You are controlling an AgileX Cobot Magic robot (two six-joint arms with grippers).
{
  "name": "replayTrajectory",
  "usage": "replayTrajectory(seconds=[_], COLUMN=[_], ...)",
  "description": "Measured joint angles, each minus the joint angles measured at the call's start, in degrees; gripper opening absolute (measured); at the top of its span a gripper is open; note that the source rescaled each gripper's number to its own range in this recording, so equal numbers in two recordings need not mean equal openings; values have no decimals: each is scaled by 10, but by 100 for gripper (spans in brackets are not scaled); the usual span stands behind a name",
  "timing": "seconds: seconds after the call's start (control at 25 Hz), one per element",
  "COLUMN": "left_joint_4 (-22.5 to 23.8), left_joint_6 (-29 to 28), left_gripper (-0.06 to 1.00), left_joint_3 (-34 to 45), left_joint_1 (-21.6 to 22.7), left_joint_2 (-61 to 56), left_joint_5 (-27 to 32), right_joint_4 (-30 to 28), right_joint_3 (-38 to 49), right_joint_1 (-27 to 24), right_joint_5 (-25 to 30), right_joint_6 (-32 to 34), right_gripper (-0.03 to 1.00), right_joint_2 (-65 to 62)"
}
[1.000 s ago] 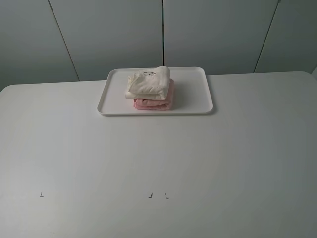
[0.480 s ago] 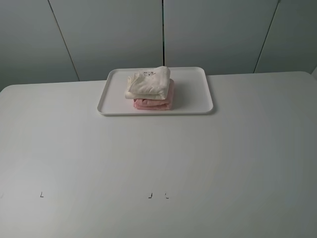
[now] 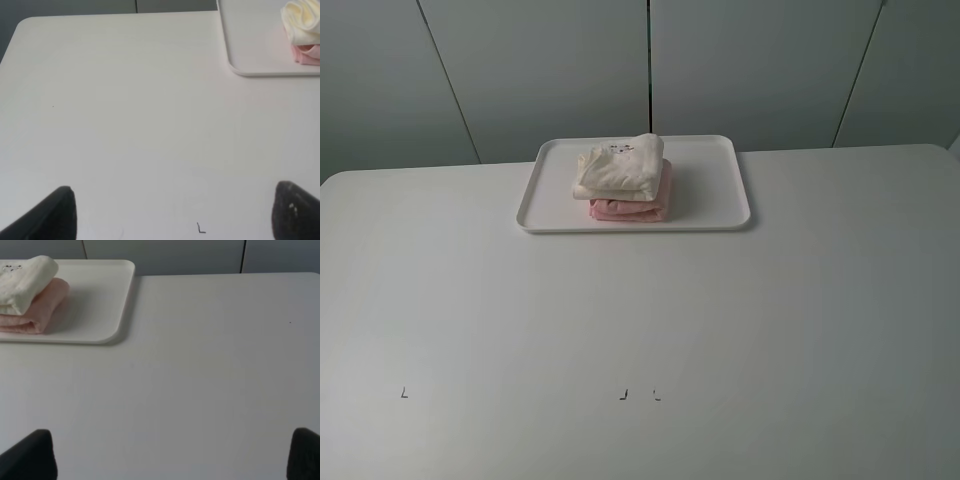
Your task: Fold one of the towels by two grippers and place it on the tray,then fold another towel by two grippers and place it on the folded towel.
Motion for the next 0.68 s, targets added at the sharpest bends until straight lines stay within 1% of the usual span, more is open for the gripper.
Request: replayTrajectory(seconds=[0.68], left_joint_4=[0], left_joint_6=[0], left_gripper=[100], left_joint_3=[0], left_joint_1=[0], left_joint_2=[0], left_joint_5=[0], right_joint_4=[0], right_joint_3=[0], right_joint_1=[0], right_joint_5=[0], right_joint_6=[0], right_gripper=[100], right_joint_2=[0])
